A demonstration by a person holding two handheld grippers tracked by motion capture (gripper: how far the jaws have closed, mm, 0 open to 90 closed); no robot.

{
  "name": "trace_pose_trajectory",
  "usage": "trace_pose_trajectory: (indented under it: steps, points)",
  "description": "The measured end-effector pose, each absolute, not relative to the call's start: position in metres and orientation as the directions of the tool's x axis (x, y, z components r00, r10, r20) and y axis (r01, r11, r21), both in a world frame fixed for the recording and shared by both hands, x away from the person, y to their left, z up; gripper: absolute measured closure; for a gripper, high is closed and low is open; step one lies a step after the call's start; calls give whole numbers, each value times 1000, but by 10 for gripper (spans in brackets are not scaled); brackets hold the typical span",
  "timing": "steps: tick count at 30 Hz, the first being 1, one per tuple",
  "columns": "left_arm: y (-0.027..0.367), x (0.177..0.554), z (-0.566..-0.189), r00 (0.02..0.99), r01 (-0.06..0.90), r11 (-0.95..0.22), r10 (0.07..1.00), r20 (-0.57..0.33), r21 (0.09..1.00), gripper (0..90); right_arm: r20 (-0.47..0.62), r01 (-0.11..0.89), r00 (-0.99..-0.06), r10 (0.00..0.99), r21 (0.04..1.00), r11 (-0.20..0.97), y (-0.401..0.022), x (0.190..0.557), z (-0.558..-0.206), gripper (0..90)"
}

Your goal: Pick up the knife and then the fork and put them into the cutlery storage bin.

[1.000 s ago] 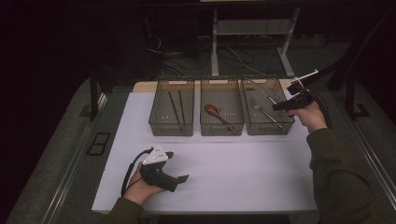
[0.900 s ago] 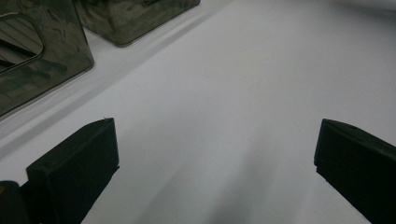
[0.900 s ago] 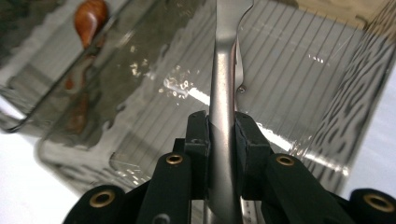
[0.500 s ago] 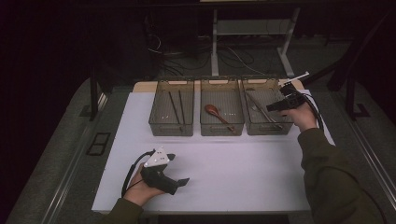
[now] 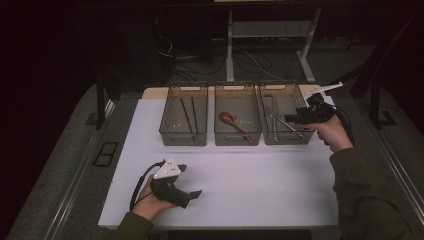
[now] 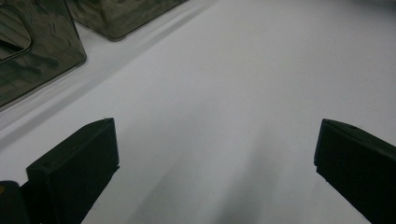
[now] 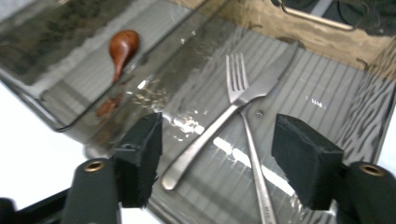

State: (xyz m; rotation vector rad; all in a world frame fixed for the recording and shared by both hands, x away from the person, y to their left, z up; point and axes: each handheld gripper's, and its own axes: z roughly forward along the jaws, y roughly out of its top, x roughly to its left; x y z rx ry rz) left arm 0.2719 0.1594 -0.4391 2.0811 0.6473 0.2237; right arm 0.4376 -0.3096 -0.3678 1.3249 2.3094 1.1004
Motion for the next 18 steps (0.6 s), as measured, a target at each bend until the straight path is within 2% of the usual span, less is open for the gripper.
trace_pose_trajectory:
  steps: [9,18]
  points:
    - [164,276,-440,827,383,-406,550,-112,830,0,130,548,-585,800,791,273,-305,402,-365,194]
    - [164,276,-439,820,394,-386,557,-130,834,0,119,486,-623,773,833,264,-300,369,-372,167]
